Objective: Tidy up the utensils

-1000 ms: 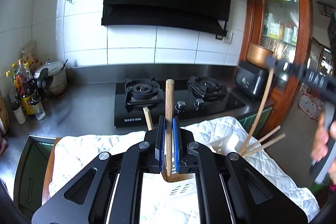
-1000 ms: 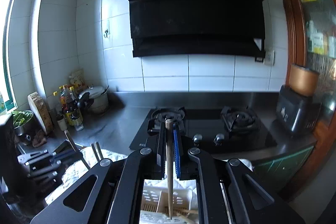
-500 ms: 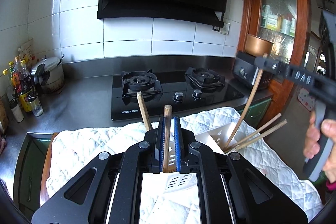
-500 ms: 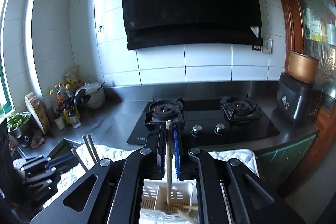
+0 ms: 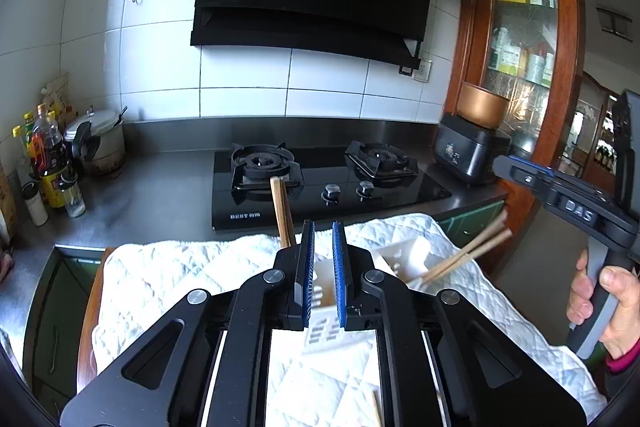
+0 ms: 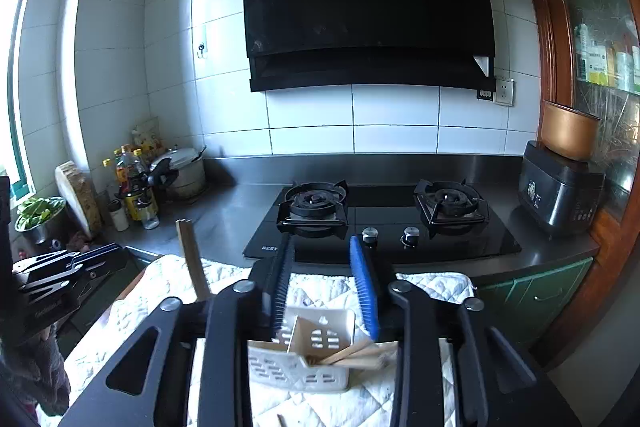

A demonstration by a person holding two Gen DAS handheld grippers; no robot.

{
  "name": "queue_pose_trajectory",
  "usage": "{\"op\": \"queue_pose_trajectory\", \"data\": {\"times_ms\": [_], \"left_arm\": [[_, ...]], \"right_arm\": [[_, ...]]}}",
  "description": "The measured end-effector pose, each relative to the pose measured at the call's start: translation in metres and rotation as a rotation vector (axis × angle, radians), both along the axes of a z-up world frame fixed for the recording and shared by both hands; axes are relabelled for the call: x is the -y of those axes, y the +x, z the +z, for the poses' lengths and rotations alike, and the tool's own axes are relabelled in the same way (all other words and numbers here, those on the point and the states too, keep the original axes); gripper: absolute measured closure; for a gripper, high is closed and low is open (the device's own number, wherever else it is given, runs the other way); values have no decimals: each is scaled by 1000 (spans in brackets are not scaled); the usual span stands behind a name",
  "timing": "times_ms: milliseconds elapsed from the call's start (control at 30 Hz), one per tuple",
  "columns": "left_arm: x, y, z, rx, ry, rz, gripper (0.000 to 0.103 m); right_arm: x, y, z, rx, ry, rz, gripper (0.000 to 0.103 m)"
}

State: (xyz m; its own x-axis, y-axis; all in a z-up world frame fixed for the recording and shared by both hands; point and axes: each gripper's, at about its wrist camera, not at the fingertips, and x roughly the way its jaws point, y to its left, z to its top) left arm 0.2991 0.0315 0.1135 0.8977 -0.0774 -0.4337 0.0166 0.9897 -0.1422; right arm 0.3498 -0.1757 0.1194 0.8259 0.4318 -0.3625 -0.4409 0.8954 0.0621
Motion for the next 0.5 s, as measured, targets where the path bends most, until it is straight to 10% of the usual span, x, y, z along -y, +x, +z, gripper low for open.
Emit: {"op": "queue_pose_trajectory", "data": {"times_ms": [500], "left_arm": [[29, -103, -67, -119, -58, -106, 92]], "right_arm": [[55, -106, -113, -198, -121, 41, 43]]}}
